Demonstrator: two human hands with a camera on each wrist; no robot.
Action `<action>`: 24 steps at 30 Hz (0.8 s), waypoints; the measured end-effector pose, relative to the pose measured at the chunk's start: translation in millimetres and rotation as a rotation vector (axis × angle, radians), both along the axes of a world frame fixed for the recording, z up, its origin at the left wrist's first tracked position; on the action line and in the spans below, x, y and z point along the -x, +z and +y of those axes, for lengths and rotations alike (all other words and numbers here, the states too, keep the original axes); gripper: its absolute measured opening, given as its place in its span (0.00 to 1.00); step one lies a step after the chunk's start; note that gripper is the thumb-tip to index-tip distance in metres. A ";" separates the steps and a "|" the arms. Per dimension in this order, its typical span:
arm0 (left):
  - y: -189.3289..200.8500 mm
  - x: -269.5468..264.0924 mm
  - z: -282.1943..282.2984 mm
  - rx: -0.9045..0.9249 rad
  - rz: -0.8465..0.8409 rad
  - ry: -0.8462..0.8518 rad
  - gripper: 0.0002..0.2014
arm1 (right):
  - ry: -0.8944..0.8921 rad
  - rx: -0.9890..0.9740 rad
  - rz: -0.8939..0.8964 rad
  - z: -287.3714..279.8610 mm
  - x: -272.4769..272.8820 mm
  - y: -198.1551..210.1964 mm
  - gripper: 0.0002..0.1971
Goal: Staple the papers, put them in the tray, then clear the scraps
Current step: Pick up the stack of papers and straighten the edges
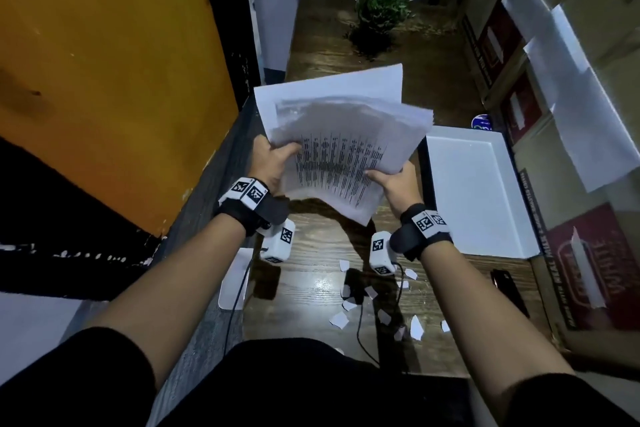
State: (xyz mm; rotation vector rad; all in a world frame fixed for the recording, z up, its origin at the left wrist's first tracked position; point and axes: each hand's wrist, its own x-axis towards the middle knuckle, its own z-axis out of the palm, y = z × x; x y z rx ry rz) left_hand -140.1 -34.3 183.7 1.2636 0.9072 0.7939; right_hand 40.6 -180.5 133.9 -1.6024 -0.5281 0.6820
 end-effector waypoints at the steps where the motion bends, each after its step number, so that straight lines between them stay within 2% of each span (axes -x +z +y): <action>1: -2.7 0.6 -0.2 0.008 0.026 -0.027 0.12 | 0.025 0.016 0.012 -1.2 -0.3 -2.0 0.14; 5: -13.0 1.4 2.9 0.027 0.115 -0.063 0.23 | 0.086 0.067 -0.004 -1.1 1.2 -3.4 0.13; 8: -18.1 4.0 9.6 -0.014 0.116 -0.081 0.29 | 0.084 0.013 0.000 -4.5 -4.4 -1.1 0.21; 10: -20.2 6.0 11.1 -0.045 0.143 -0.149 0.30 | 0.091 0.008 -0.032 -6.2 -8.0 0.7 0.22; 13: -22.7 6.9 10.5 -0.014 0.167 -0.187 0.28 | 0.123 0.032 -0.050 -6.2 -7.6 4.8 0.17; 16: -26.4 6.1 11.1 0.033 0.167 -0.188 0.29 | 0.120 0.029 -0.059 -5.3 -7.6 5.0 0.19; 19: -23.6 1.1 7.1 0.043 0.244 -0.206 0.19 | 0.077 0.053 -0.060 -1.1 -2.2 5.4 0.11; 22: -17.0 -8.5 -1.9 -0.067 0.251 -0.034 0.14 | -0.002 0.032 -0.120 6.7 11.1 11.9 0.04; 24: -16.4 -12.3 -9.0 -0.103 0.203 0.074 0.14 | -0.037 -0.008 -0.126 10.2 21.4 14.4 0.05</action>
